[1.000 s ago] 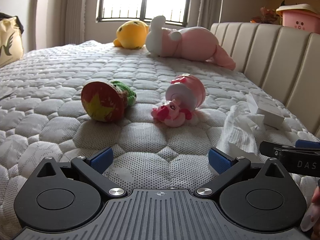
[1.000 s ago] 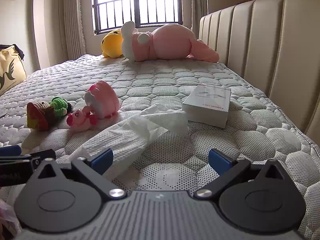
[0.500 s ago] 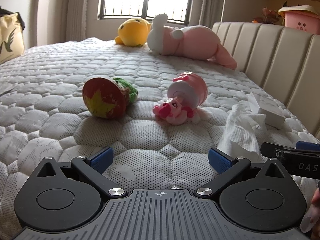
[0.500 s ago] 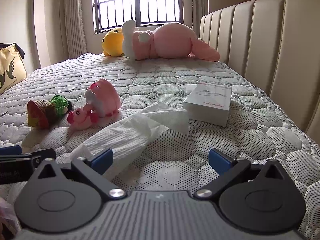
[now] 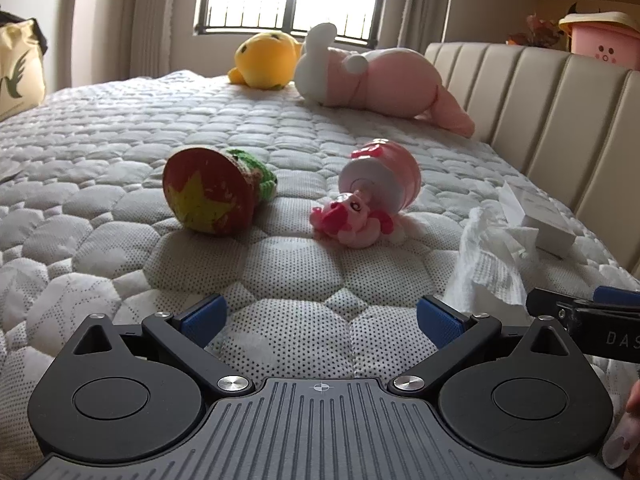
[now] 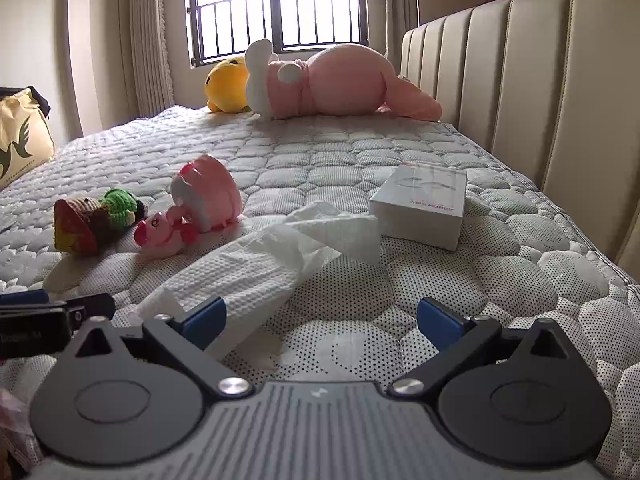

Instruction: Clean container

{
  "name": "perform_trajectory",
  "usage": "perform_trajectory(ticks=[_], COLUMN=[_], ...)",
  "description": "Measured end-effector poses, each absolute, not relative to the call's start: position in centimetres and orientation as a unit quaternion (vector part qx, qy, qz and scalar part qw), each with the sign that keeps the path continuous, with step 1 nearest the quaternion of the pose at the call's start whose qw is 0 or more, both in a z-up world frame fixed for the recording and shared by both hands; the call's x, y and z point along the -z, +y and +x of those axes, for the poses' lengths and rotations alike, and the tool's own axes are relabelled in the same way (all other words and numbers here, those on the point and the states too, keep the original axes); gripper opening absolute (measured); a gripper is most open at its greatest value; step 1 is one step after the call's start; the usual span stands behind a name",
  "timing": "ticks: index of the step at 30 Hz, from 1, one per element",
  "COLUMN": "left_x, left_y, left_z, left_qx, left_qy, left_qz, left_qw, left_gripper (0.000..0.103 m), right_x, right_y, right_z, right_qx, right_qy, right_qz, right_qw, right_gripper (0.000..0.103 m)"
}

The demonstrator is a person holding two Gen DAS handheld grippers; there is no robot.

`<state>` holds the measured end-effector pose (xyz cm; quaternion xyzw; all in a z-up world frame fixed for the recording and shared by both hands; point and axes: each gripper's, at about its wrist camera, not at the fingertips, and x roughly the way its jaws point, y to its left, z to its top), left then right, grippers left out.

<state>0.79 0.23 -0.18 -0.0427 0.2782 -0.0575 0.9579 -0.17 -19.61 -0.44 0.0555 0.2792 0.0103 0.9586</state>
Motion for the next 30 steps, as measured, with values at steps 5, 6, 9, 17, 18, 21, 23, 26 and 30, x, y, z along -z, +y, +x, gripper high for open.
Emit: perform_trajectory(ticks=[5, 6, 9, 17, 18, 21, 23, 26, 30], left_x=[-0.1, -0.2, -0.4, 1.5, 1.7, 1.8, 1.9, 2.0, 2.1], left_y=[0.8, 0.9, 1.2, 2.1, 2.2, 2.3, 2.4, 2.5, 2.7], left_z=[1.9, 2.1, 3.0, 7.3, 7.4, 7.4, 7.3, 7.1, 6.9], left_qx=[0.068, 0.07, 0.072, 0.075, 0.071, 0.066, 0.065, 0.063, 0.062], left_qy=[0.259, 0.255, 0.239, 0.267, 0.272, 0.274, 0.272, 0.269, 0.264], left_qz=[-0.038, -0.037, -0.028, -0.052, -0.055, -0.059, -0.059, -0.059, -0.059], left_qw=[0.963, 0.964, 0.968, 0.959, 0.958, 0.958, 0.958, 0.959, 0.961], left_gripper=[0.103, 0.103, 0.103, 0.103, 0.103, 0.103, 0.103, 0.103, 0.103], right_x=[0.2, 0.2, 0.1, 0.8, 1.0, 1.6, 2.0, 2.2, 1.5], right_y=[-20.2, -20.3, -20.6, -20.1, -19.8, -18.9, -18.3, -17.5, -16.9], right_z=[0.8, 1.0, 1.6, 6.5, 7.1, 9.1, 10.0, 9.5, 9.1], right_qx=[-0.037, -0.042, -0.058, -0.058, -0.051, -0.027, -0.016, -0.023, -0.041], right_qy=[0.271, 0.27, 0.265, 0.293, 0.296, 0.307, 0.311, 0.303, 0.297], right_qz=[0.084, 0.089, 0.106, 0.121, 0.113, 0.089, 0.072, 0.044, 0.027], right_qw=[0.958, 0.958, 0.957, 0.947, 0.947, 0.947, 0.948, 0.952, 0.954], right_gripper=[0.102, 0.102, 0.102, 0.1, 0.1, 0.099, 0.097, 0.08, 0.024])
